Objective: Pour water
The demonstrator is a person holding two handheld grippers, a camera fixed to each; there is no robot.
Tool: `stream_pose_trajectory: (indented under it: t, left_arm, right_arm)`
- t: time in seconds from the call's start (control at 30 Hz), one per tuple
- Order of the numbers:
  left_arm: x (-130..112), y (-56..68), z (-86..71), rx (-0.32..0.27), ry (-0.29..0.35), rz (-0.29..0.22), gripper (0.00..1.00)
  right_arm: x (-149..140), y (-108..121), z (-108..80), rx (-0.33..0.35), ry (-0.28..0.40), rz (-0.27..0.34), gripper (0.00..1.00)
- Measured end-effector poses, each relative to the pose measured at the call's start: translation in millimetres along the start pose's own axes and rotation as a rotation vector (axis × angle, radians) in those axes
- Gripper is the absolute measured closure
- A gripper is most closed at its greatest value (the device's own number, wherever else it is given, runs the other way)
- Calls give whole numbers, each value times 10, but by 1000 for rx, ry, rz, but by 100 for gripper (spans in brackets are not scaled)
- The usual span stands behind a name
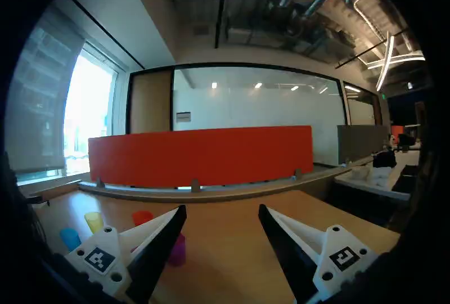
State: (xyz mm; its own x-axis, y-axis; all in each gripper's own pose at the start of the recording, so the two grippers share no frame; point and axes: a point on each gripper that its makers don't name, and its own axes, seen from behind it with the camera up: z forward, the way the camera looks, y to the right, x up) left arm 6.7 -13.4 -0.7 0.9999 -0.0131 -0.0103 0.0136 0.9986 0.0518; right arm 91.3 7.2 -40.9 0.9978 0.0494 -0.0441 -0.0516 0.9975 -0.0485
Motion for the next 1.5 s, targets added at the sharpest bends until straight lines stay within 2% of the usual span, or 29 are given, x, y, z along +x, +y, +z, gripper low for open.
stream_pose_trajectory:
  t: [0.2,0.5,1.1,1.5]
  left_arm:
    - [-45,6,20,-2,-1,-11,11]
    - [-65,6,35,-2,-7,8,11]
    - [-62,13,28,-4,-8,13,11]
    - [-57,14,26,-5,-10,14,11]
  right_arm:
    - [6,42,-12,-6,-1,-2,0]
    - [-81,52,-3,-8,-11,-1,0]
    - [-70,55,-33,-11,-12,2,0]
    - [5,242,-122,-33,20,-10,0]
